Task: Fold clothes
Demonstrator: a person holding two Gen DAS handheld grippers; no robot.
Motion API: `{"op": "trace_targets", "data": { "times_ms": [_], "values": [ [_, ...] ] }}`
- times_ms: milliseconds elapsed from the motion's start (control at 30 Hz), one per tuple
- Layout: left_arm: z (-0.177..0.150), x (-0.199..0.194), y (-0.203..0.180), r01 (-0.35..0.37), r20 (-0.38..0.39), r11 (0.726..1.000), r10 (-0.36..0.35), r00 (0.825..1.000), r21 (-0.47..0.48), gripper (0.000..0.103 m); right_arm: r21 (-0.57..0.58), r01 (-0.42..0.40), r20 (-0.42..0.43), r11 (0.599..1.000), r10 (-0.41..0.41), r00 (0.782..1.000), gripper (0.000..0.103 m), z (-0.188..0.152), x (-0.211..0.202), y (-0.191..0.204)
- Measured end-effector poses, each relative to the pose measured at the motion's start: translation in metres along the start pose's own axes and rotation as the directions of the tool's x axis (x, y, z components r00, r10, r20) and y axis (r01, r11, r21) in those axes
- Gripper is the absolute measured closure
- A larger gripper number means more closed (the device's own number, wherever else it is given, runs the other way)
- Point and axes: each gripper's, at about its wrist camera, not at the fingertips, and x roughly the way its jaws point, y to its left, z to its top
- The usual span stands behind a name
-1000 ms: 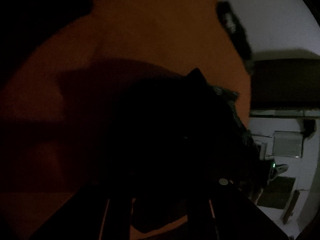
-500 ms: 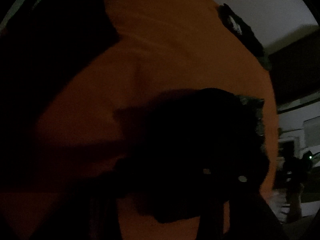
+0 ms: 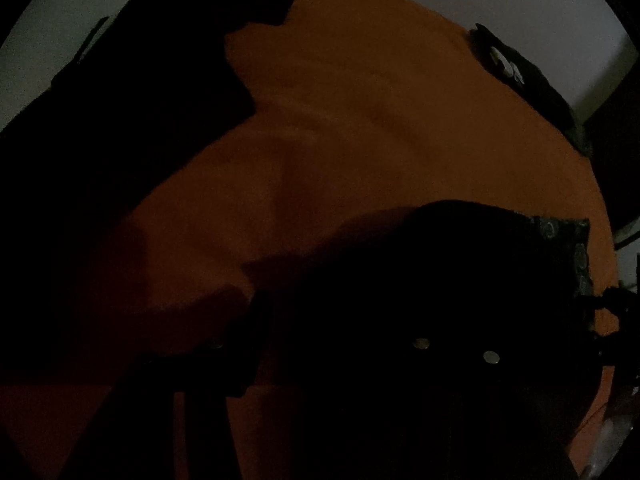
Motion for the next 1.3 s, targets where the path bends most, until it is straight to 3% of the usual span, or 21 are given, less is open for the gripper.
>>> {"op": "trace_targets", "data": {
  "times_ms": [100, 133, 167, 200, 233, 267, 300, 333, 400, 467, 533, 567, 633, 733, 833, 933, 1067, 1133, 1200, 1233, 1300],
  "values": [
    [0.002, 0.001, 0.02, 0.015, -0.021, 0.999, -0.016, 1.0, -0.049, 0.037, 0.001, -0.111, -0.01, 0.994, 0.111, 0.994, 0.03, -0.002, -0.003, -0.01],
    [0.001, 0.002, 0.032, 0.035, -0.024, 0.996, -0.037, 0.999, -0.082, 0.034, -0.014, -0.11, -0.008, 0.994, 0.11, 0.994, 0.03, -0.003, -0.003, -0.011],
    [-0.001, 0.001, 0.044, 0.061, -0.023, 0.992, -0.064, 0.998, -0.112, 0.034, -0.04, -0.02, 0.017, 0.999, 0.021, 1.0, 0.031, -0.001, -0.004, -0.013],
    [-0.005, -0.002, 0.051, 0.075, -0.015, 0.989, -0.077, 0.997, -0.124, 0.034, -0.057, 0.119, 0.061, 0.991, -0.116, 0.991, 0.04, 0.003, -0.008, -0.017],
    [-0.008, -0.005, 0.058, 0.088, -0.007, 0.987, -0.09, 0.996, -0.137, 0.034, -0.039, 0.242, 0.11, 0.969, -0.237, 0.965, 0.054, 0.006, -0.015, -0.024],
    [-0.011, -0.008, 0.062, 0.093, -0.001, 0.986, -0.094, 0.996, -0.142, 0.034, 0.076, 0.331, 0.158, 0.94, -0.34, 0.927, 0.054, 0.008, -0.03, -0.043],
    [-0.014, -0.011, 0.062, 0.085, 0.003, 0.987, -0.085, 0.996, -0.135, 0.034, 0.252, 0.349, 0.191, 0.902, -0.4, 0.897, 0.054, 0.004, -0.049, -0.07],
    [-0.017, -0.013, 0.063, 0.076, 0.005, 0.989, -0.076, 0.997, -0.128, 0.034, 0.398, 0.294, 0.218, 0.869, -0.401, 0.89, 0.054, -0.005, -0.064, -0.091],
    [-0.021, -0.017, 0.065, 0.061, 0.004, 0.991, -0.061, 0.998, -0.12, 0.034, 0.558, 0.115, 0.283, 0.822, -0.319, 0.904, 0.054, -0.028, -0.085, -0.118],
    [-0.026, -0.02, 0.062, 0.053, -0.002, 0.991, -0.054, 0.999, -0.123, 0.034, 0.504, -0.01, 0.33, 0.864, -0.182, 0.926, 0.054, -0.037, -0.087, -0.11],
    [-0.029, -0.015, 0.055, 0.053, -0.005, 0.989, -0.054, 0.999, -0.135, 0.034, 0.351, -0.165, 0.361, 0.922, 0.03, 0.932, 0.054, -0.042, -0.084, -0.079],
    [-0.032, -0.016, 0.055, 0.053, -0.003, 0.988, -0.054, 0.999, -0.142, 0.034, 0.265, -0.147, 0.332, 0.953, 0.053, 0.942, 0.054, -0.041, -0.08, -0.058],
    [-0.037, -0.018, 0.056, 0.054, 0.004, 0.988, -0.054, 0.999, -0.147, 0.034, 0.031, -0.016, 0.248, 0.999, 0.008, 0.969, 0.054, -0.041, -0.065, -0.004],
    [-0.047, -0.017, 0.049, 0.056, 0.016, 0.984, -0.055, 0.998, -0.166, 0.033, -0.226, 0.192, 0.176, 0.955, -0.154, 0.972, 0.054, -0.06, -0.043, 0.043],
    [-0.058, -0.024, 0.049, 0.061, 0.025, 0.982, -0.058, 0.998, -0.178, 0.033, -0.292, 0.292, 0.175, 0.911, -0.249, 0.952, 0.054, -0.082, -0.034, 0.051],
    [-0.064, -0.025, 0.05, 0.071, 0.025, 0.981, -0.068, 0.997, -0.178, 0.033, -0.209, 0.202, 0.176, 0.957, -0.166, 0.97, 0.054, -0.084, -0.035, 0.039],
    [-0.067, -0.021, 0.051, 0.087, 0.018, 0.981, -0.085, 0.996, -0.173, 0.032, -0.156, 0.174, 0.202, 0.972, -0.141, 0.969, 0.057, -0.071, -0.035, 0.033],
    [-0.064, -0.02, 0.054, 0.092, 0.013, 0.982, -0.091, 0.996, -0.168, 0.032, -0.107, 0.16, 0.248, 0.981, -0.13, 0.96, 0.1, -0.067, -0.044, 0.028],
    [-0.067, -0.023, 0.058, 0.097, 0.01, 0.981, -0.097, 0.995, -0.17, 0.032, 0.087, 0.079, 0.303, 0.993, -0.102, 0.947, 0.103, -0.067, -0.06, -0.003],
    [-0.067, -0.023, 0.058, 0.098, 0.01, 0.98, -0.098, 0.995, -0.171, 0.032, 0.211, 0.007, 0.328, 0.977, -0.078, 0.942, 0.103, -0.074, -0.066, -0.026],
    [-0.063, -0.022, 0.056, 0.098, 0.011, 0.98, -0.098, 0.995, -0.171, 0.032, 0.428, -0.169, 0.364, 0.888, 0.001, 0.931, 0.103, -0.087, -0.069, -0.065]
  ]
}}
